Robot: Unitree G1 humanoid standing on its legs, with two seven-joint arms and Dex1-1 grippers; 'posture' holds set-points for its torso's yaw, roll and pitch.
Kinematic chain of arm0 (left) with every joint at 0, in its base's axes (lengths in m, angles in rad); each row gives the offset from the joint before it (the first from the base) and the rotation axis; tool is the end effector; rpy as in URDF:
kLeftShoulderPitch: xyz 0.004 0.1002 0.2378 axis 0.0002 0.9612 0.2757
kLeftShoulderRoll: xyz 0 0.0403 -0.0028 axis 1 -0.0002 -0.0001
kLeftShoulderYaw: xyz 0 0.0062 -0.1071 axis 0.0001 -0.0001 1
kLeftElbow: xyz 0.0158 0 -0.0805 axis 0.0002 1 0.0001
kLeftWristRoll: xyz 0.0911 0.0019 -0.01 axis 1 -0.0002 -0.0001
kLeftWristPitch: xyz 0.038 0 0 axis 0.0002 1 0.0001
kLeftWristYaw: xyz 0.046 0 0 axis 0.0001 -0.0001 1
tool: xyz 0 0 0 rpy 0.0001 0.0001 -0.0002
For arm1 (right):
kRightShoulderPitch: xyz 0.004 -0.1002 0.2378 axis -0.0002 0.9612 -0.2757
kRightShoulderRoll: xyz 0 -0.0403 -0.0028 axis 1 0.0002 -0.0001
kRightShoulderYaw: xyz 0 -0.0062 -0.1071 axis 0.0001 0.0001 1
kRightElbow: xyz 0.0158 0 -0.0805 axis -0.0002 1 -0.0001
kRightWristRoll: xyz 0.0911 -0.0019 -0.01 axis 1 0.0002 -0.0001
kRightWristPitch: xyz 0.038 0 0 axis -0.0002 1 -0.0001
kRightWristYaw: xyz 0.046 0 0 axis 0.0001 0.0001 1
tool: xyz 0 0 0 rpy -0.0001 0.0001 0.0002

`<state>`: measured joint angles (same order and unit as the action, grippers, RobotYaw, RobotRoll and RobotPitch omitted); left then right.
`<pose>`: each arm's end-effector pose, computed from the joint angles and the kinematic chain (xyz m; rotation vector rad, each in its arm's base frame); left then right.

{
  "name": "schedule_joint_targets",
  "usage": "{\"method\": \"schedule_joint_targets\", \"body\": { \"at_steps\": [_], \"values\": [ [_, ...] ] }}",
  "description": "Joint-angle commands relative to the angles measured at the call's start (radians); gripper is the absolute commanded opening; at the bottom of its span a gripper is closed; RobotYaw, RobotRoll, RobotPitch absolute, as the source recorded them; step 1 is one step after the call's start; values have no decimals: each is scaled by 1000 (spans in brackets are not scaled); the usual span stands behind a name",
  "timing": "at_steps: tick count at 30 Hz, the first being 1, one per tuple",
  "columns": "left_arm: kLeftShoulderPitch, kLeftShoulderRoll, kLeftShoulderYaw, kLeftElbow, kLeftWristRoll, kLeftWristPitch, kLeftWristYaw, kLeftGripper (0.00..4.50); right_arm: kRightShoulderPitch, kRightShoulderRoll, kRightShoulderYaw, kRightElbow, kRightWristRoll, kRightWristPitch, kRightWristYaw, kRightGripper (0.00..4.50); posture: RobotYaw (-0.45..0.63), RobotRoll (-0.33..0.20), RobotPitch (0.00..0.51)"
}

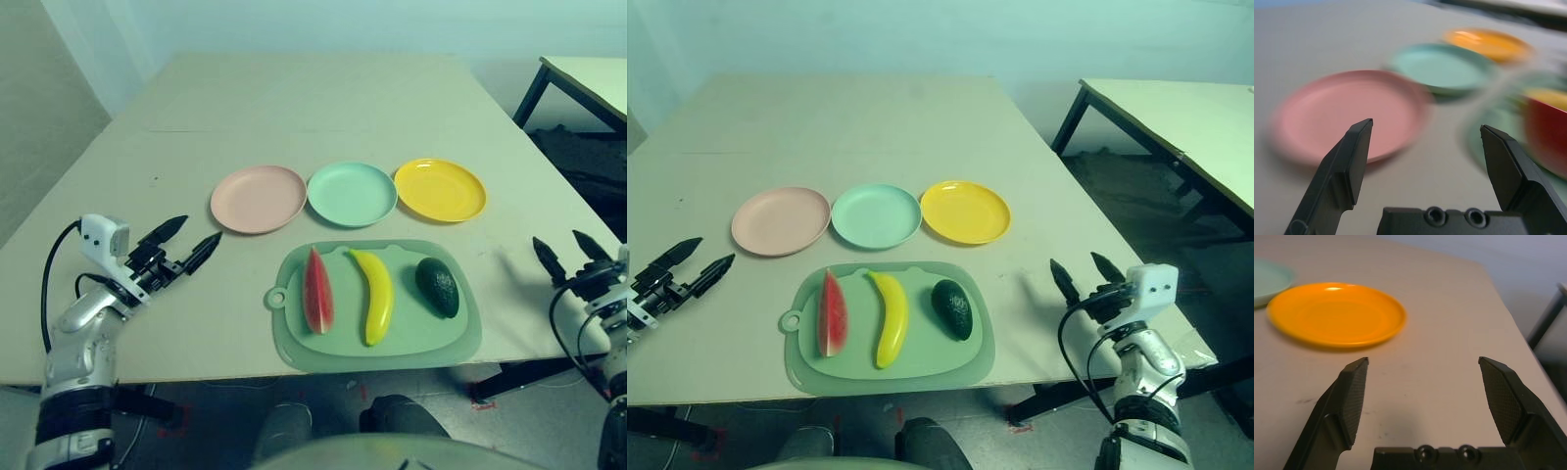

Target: Place the fruits into color-matched plates.

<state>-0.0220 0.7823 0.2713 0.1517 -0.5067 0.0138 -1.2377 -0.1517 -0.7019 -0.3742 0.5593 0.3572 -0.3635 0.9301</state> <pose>0.1880 0.3387 0.1205 0.2382 0.1060 -0.9250 0.1880 -0.3667 0.0973 -0.3480 -0.0537 0.3969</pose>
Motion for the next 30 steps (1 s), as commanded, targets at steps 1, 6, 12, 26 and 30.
{"method": "schedule_joint_targets", "body": {
  "at_steps": [1,6,12,26,30],
  "values": [
    [-15,64,-54,-24,0,3,-149,4447,48,-86,99,-312,-52,107,55,4500,-131,0,40],
    [-51,103,-115,-30,29,-24,-252,4447,-39,-263,278,-533,-154,183,216,4500,-144,0,32],
    [-75,94,-123,-39,27,-15,-239,4447,-345,-334,541,-489,-306,-68,493,4500,-111,0,31],
    [71,108,-70,-205,4,53,-150,4447,-724,-218,1012,-483,-339,-323,684,4500,10,0,46],
    [91,112,-69,-236,4,66,-132,4447,-741,-174,1053,-462,-369,-338,684,4500,20,0,48]
  ]
}}
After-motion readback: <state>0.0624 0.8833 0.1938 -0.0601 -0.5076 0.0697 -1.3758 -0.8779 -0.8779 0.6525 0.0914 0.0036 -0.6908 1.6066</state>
